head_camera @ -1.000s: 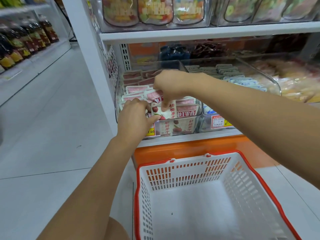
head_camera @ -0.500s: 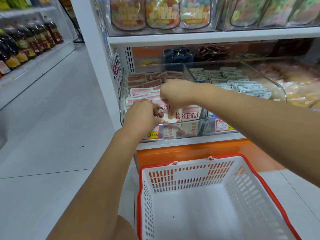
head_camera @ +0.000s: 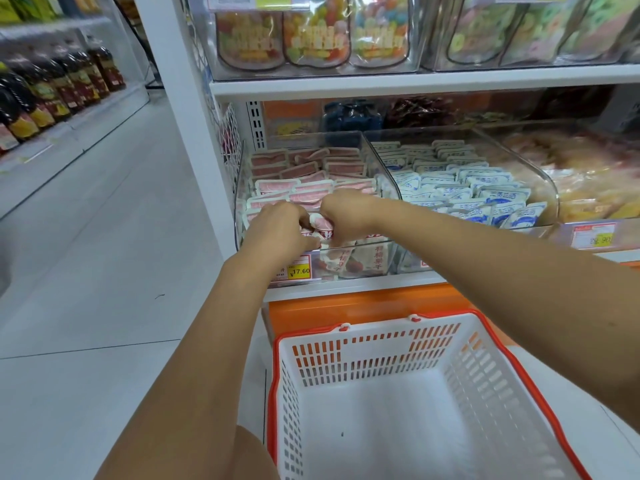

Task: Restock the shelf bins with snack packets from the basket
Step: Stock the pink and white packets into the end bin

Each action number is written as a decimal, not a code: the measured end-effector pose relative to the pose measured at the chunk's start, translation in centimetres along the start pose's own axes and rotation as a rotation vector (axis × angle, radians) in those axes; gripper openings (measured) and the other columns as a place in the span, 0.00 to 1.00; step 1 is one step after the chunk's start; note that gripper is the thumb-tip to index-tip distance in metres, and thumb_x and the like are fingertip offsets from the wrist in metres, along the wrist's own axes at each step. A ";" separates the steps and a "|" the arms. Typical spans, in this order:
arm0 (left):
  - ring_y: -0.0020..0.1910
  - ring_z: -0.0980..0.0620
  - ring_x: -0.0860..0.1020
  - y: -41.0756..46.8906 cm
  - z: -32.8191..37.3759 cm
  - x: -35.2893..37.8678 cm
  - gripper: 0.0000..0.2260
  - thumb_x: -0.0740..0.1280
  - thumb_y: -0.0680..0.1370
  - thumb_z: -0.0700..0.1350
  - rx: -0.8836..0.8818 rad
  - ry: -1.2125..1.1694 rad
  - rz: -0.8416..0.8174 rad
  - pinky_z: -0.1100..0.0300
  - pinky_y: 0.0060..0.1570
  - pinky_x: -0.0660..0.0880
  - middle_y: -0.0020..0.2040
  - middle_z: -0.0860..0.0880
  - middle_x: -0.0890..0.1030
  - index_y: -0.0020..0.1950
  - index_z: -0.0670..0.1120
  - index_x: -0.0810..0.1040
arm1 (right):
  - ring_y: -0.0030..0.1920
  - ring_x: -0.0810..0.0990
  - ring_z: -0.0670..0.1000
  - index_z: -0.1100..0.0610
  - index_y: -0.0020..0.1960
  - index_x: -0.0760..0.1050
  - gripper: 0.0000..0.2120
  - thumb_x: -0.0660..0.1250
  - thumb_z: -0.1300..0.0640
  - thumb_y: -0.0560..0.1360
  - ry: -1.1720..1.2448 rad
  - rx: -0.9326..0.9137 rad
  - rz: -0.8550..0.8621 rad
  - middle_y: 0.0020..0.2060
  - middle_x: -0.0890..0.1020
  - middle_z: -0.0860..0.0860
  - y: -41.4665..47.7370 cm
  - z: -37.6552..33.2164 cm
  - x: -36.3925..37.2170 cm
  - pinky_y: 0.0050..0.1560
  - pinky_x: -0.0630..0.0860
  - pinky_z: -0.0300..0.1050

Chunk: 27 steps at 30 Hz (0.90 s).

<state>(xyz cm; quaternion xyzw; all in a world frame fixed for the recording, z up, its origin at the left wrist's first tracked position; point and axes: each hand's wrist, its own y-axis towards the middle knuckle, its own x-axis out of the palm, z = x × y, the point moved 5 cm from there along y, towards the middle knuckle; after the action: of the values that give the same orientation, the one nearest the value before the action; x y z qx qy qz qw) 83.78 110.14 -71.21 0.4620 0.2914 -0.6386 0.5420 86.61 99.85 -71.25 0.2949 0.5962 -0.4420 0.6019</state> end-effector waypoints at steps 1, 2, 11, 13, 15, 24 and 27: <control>0.45 0.46 0.76 -0.1 0.1 0.1 0.08 0.74 0.71 0.48 -0.001 -0.002 -0.001 0.57 0.40 0.71 0.47 0.47 0.80 0.48 0.48 0.81 | 0.37 0.72 0.54 0.58 0.41 0.72 0.10 0.72 0.54 0.72 0.045 0.010 -0.009 0.29 0.69 0.50 0.0 0.1 0.6 0.29 0.63 0.41; 0.45 0.46 0.76 -0.1 0.2 0.1 0.08 0.73 0.71 0.47 -0.003 -0.003 -0.003 0.56 0.41 0.72 0.47 0.47 0.80 0.47 0.48 0.80 | 0.37 0.71 0.54 0.59 0.40 0.71 0.10 0.71 0.54 0.73 0.104 0.020 -0.037 0.30 0.69 0.50 -0.1 0.3 0.9 0.30 0.64 0.41; 0.43 0.48 0.76 -0.2 -0.2 -0.3 0.06 0.73 0.71 0.43 0.015 0.003 -0.023 0.56 0.41 0.73 0.46 0.47 0.81 0.47 0.48 0.79 | 0.27 0.66 0.46 0.53 0.30 0.69 0.20 0.64 0.45 0.78 0.587 -0.065 -0.164 0.25 0.70 0.46 -2.2 1.8 -1.4 0.35 0.66 0.39; 0.47 0.47 0.78 -0.3 -0.7 -0.8 0.10 0.72 0.71 0.41 -0.017 0.045 0.003 0.53 0.47 0.76 0.49 0.48 0.82 0.52 0.48 0.81 | 0.28 0.64 0.48 0.54 0.31 0.68 0.21 0.64 0.45 0.78 0.493 -0.071 -0.173 0.26 0.67 0.48 -1.0 0.5 -0.9 0.34 0.63 0.43; 0.48 0.46 0.78 -0.5 -1.5 -1.4 0.11 0.73 0.71 0.42 -0.062 0.090 0.017 0.54 0.48 0.76 0.49 0.47 0.82 0.53 0.47 0.82 | 0.28 0.62 0.49 0.55 0.30 0.66 0.21 0.65 0.47 0.78 0.445 -0.063 -0.164 0.26 0.65 0.48 -0.1 -0.5 -0.6 0.32 0.60 0.43; 0.52 0.45 0.78 -1.5 -3.0 -1.6 0.16 0.67 0.72 0.36 -0.105 0.099 0.040 0.55 0.51 0.75 0.53 0.46 0.82 0.58 0.49 0.82 | 0.34 0.69 0.51 0.58 0.43 0.76 0.15 0.61 0.47 0.80 0.490 -0.013 -0.147 0.32 0.72 0.50 -0.6 -0.3 1.0 0.37 0.65 0.45; 0.52 0.46 0.78 -1.8 -3.3 -1.7 0.17 0.64 0.73 0.35 -0.108 0.107 0.083 0.55 0.51 0.74 0.54 0.47 0.82 0.58 0.49 0.82 | 0.41 0.75 0.53 0.56 0.45 0.76 0.11 0.61 0.52 0.80 0.554 -0.001 -0.070 0.38 0.78 0.51 -1.4 0.5 1.9 0.43 0.71 0.48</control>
<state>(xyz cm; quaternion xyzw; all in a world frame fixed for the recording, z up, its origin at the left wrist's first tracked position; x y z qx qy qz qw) 82.94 114.15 -71.27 0.4773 0.3343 -0.5735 0.5757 85.36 98.48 -72.83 0.3833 0.7481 -0.3646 0.4006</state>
